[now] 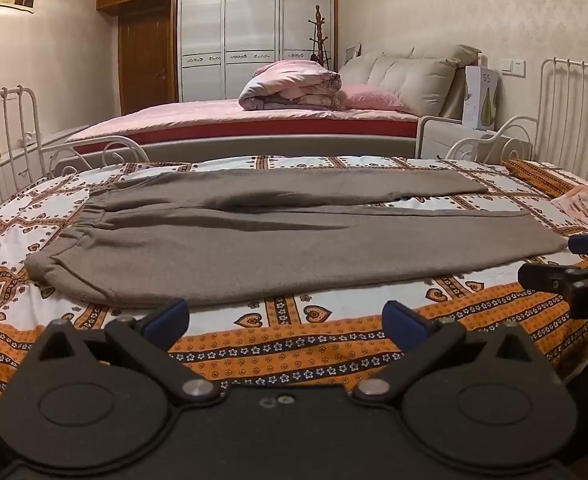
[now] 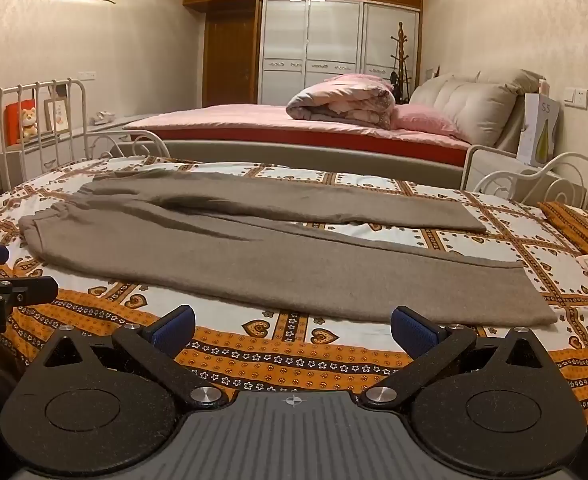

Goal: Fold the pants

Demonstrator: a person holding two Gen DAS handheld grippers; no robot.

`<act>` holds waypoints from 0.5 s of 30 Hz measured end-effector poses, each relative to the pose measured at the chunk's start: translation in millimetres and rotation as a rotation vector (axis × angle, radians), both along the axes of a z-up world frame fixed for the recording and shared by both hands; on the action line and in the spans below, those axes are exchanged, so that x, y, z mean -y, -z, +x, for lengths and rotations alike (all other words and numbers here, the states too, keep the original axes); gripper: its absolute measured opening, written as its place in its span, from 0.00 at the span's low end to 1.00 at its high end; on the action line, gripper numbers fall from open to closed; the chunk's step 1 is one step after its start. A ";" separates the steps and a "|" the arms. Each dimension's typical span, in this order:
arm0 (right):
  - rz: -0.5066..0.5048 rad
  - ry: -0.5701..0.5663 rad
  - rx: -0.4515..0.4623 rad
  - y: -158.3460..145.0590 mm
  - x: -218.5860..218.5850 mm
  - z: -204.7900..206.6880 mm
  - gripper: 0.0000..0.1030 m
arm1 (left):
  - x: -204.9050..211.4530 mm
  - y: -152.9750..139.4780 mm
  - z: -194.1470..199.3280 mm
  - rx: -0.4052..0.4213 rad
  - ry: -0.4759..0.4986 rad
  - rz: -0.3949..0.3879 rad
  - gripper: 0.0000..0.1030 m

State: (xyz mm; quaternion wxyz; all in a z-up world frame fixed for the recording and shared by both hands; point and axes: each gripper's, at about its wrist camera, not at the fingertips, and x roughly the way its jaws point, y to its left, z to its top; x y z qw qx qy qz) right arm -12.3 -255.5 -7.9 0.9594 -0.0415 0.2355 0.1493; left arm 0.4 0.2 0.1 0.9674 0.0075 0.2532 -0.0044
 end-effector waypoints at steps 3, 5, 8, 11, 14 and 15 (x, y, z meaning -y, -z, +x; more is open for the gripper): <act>0.001 0.000 -0.004 0.5 0.2 0.8 1.00 | -0.3 0.1 0.0 0.000 -0.001 0.007 0.94; 0.000 0.000 -0.004 0.8 0.4 1.1 1.00 | 1.6 4.0 1.1 0.001 -0.003 0.013 0.94; 0.001 0.000 -0.004 1.0 1.0 1.5 1.00 | -0.2 7.6 1.1 -0.001 -0.001 0.011 0.94; 0.001 0.001 -0.006 -1.5 -0.3 1.2 1.00 | 0.3 7.4 1.0 -0.001 -0.002 0.016 0.94; -0.001 0.000 -0.005 3.6 3.6 1.7 1.00 | 0.2 5.0 3.2 -0.009 -0.002 0.015 0.94; 0.001 0.001 -0.007 2.5 3.6 2.0 1.00 | 0.8 3.6 2.4 -0.009 -0.001 0.015 0.94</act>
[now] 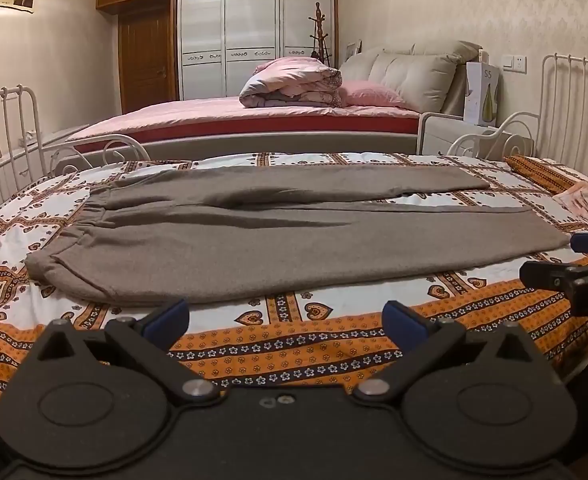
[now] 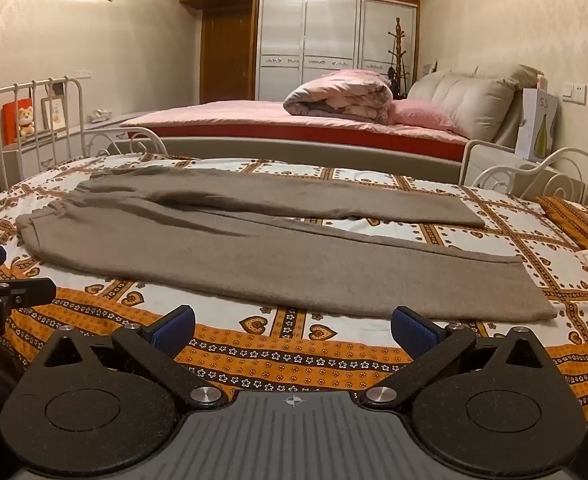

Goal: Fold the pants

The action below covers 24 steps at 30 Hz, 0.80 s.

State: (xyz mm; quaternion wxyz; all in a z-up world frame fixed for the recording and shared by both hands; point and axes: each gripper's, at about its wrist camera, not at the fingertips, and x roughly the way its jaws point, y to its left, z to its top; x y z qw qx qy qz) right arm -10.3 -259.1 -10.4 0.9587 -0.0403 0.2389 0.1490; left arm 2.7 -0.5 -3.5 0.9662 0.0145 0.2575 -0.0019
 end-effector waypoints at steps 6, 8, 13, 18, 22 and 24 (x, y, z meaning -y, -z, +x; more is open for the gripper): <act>0.002 0.002 -0.003 3.6 -1.7 -0.6 1.00 | 1.0 0.1 -0.8 0.001 0.000 -0.001 0.94; 0.002 0.003 -0.004 3.6 -1.7 0.1 1.00 | 0.8 -0.1 -0.7 0.000 0.000 -0.001 0.94; 0.005 0.007 -0.006 -0.6 -1.2 1.2 1.00 | 1.1 0.0 -0.7 0.001 0.000 -0.002 0.94; 0.007 0.010 -0.007 -0.6 0.5 0.9 1.00 | 0.8 -0.7 -1.3 0.001 0.000 -0.002 0.94; 0.007 0.012 -0.006 -1.1 0.6 -0.1 1.00 | 0.7 -0.9 -0.9 0.000 0.002 -0.003 0.94; 0.006 0.012 -0.006 -0.9 0.3 0.0 1.00 | 0.8 -0.8 -0.4 0.000 0.000 -0.001 0.94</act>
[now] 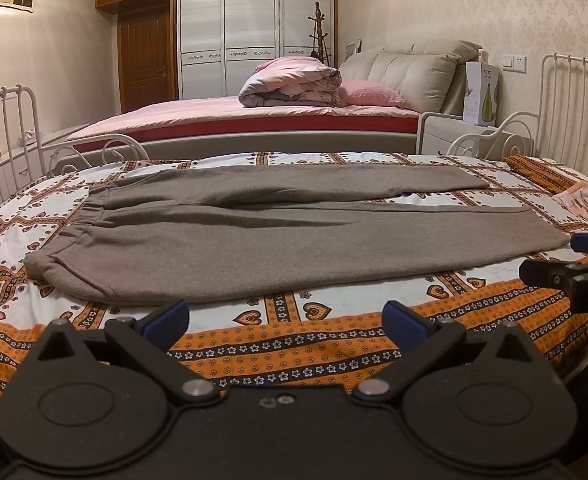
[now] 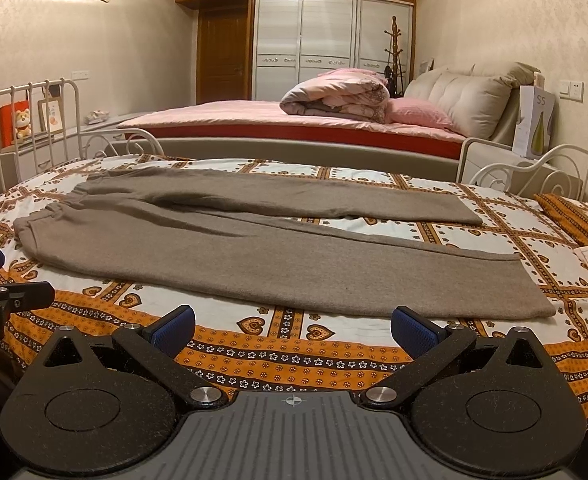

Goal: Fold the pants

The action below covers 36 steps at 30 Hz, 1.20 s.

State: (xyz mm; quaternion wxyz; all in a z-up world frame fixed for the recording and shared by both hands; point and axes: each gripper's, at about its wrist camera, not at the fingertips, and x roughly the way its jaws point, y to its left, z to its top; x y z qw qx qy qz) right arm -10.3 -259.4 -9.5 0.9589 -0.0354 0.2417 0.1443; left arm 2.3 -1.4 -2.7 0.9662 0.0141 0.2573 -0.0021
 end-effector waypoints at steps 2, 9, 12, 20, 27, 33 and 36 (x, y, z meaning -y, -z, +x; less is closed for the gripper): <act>-0.001 0.000 0.001 -0.4 0.2 -0.3 1.00 | 0.0 0.1 0.4 0.000 0.000 0.000 0.94; 0.001 0.001 -0.002 0.2 0.4 1.1 1.00 | 0.5 0.3 0.2 0.000 -0.001 0.002 0.94; 0.001 0.001 -0.003 0.0 0.5 1.0 1.00 | 0.4 0.4 0.3 0.000 0.000 0.003 0.94; 0.000 0.003 -0.005 0.4 0.1 0.6 1.00 | 1.7 1.9 1.0 -0.001 0.000 0.008 0.94; -0.001 0.003 -0.006 0.5 0.0 0.5 1.00 | 1.6 2.1 0.9 -0.001 0.001 0.008 0.94; -0.004 0.001 -0.010 2.6 -0.4 1.2 1.00 | 1.9 2.6 0.6 -0.003 0.001 0.009 0.94; -0.004 0.001 -0.012 3.2 -0.4 1.1 1.00 | 1.8 2.4 0.4 -0.006 0.002 0.008 0.94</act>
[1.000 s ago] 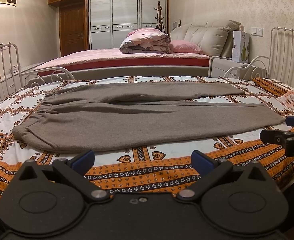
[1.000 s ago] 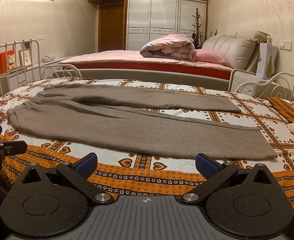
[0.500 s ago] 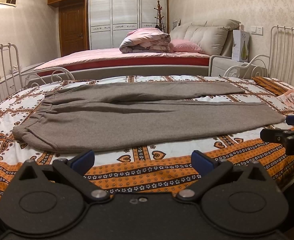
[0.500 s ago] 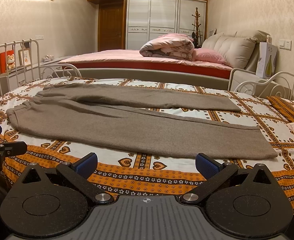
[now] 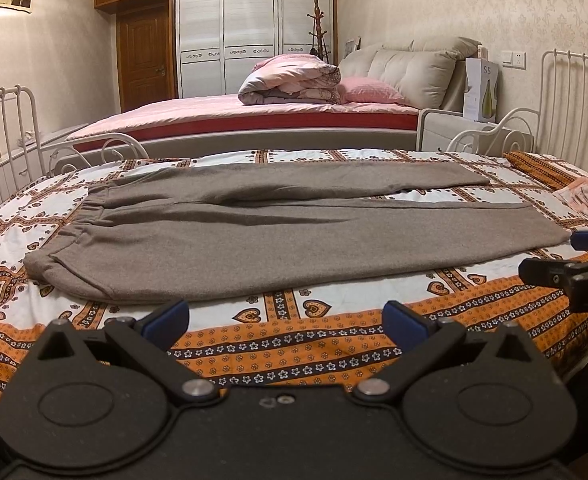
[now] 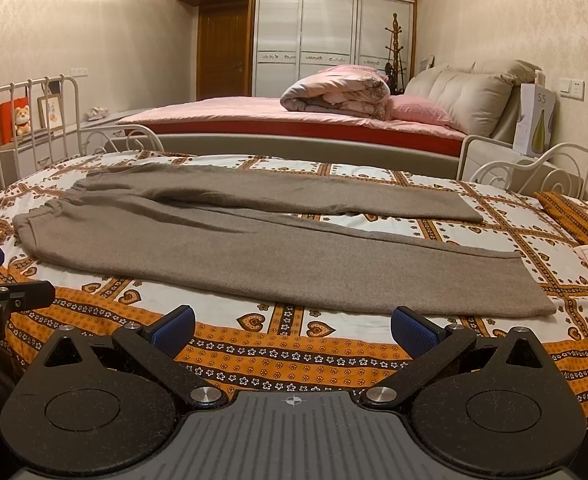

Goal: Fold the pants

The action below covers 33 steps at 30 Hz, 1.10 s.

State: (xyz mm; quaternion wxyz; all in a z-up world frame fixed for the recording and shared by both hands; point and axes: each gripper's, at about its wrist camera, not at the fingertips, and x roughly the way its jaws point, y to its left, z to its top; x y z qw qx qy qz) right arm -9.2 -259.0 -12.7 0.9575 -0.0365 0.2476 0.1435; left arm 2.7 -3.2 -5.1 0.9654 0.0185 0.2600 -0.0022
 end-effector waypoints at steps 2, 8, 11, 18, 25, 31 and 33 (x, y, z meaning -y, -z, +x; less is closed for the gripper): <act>-0.001 0.000 -0.002 0.2 -0.3 0.3 1.00 | 0.1 0.0 0.1 0.000 0.000 0.000 0.94; -0.002 0.000 -0.004 0.5 -0.4 0.4 1.00 | 0.4 0.6 0.4 -0.003 0.000 0.001 0.94; -0.002 -0.001 -0.003 0.6 -0.5 0.4 1.00 | 0.5 0.9 0.2 -0.004 0.000 0.001 0.94; -0.002 -0.002 -0.004 0.9 -0.9 0.4 1.00 | 0.2 0.7 1.0 -0.008 0.001 0.003 0.94; -0.005 -0.005 -0.008 2.0 -1.7 0.8 1.00 | -0.4 0.9 2.0 -0.015 -0.005 0.005 0.94; 0.061 -0.058 0.000 -16.2 3.5 12.3 1.00 | -26.9 -15.0 15.5 -0.036 -0.083 -0.053 0.94; 0.060 -0.081 0.008 -25.1 2.3 24.6 1.00 | -40.9 -21.4 25.7 -0.036 -0.108 -0.079 0.94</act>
